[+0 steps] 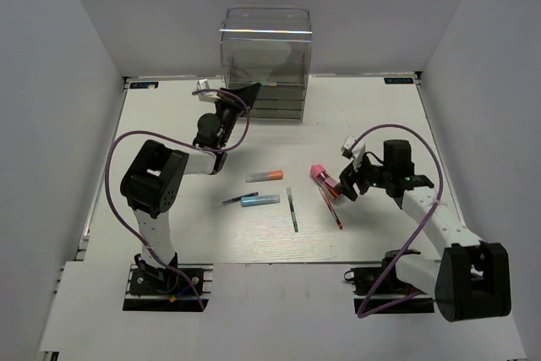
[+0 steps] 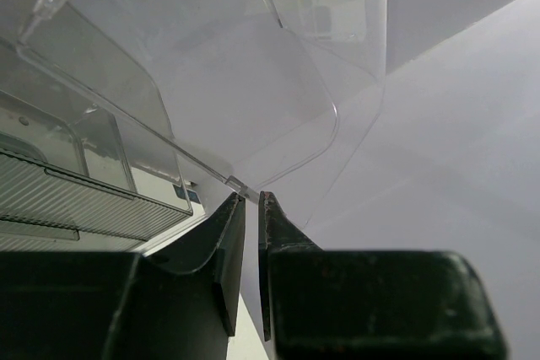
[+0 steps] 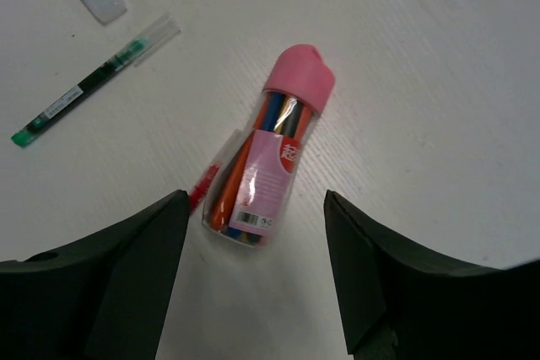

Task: Sort the stationery into containers
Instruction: Grab a piece of stationery with the right arm

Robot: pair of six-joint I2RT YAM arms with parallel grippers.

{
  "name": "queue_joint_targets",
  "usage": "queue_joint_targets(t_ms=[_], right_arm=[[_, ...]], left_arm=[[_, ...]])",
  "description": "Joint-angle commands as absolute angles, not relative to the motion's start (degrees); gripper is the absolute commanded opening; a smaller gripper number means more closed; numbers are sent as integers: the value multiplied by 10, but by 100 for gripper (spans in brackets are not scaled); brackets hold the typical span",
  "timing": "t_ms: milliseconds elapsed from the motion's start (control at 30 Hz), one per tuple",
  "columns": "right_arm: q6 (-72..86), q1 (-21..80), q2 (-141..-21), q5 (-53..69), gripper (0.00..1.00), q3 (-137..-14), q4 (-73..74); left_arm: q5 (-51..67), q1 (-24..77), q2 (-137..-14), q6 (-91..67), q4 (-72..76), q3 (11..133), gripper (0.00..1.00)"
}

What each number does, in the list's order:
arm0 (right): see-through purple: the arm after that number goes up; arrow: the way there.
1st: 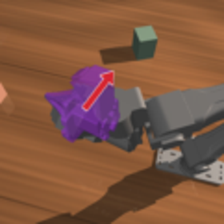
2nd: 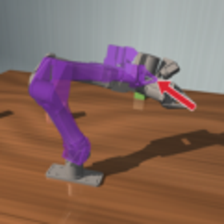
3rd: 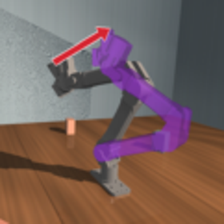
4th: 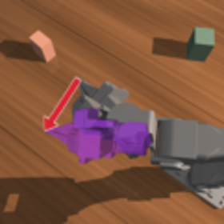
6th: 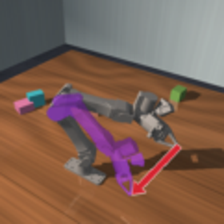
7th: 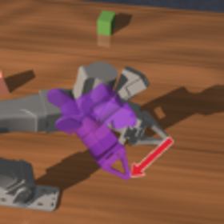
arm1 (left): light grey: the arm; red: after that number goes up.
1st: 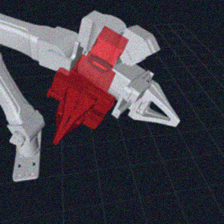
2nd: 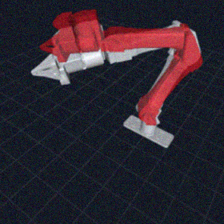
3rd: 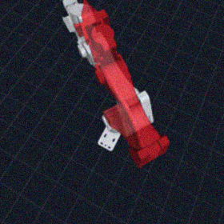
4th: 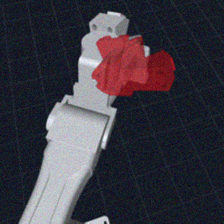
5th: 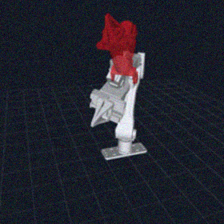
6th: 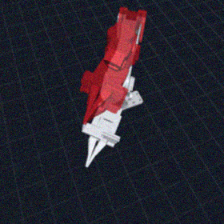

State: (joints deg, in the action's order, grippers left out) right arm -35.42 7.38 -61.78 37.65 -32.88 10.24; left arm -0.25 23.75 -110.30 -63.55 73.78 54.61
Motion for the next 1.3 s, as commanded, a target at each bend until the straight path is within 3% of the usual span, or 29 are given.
queue_joint_targets(t_ms=[0, 433, 633, 1067, 1267], right_arm=[[-363, 92, -656, 374, 72, -369, 145], [-301, 163, -730, 241, 75, -379, 116], [-271, 169, -750, 188, 67, -372, 84], [-271, 175, -797, 173, 64, -369, 73], [-291, 175, -805, 185, 31, -365, 66]], left_arm=[[-18, 234, -1079, -635, 855, 570, 22], [-18, 234, -1074, -635, 855, 560, 22], [-18, 234, -1074, -641, 860, 560, 22], [-18, 234, -1074, -646, 866, 548, 22], [-18, 234, -1074, -646, 860, 548, 22]])
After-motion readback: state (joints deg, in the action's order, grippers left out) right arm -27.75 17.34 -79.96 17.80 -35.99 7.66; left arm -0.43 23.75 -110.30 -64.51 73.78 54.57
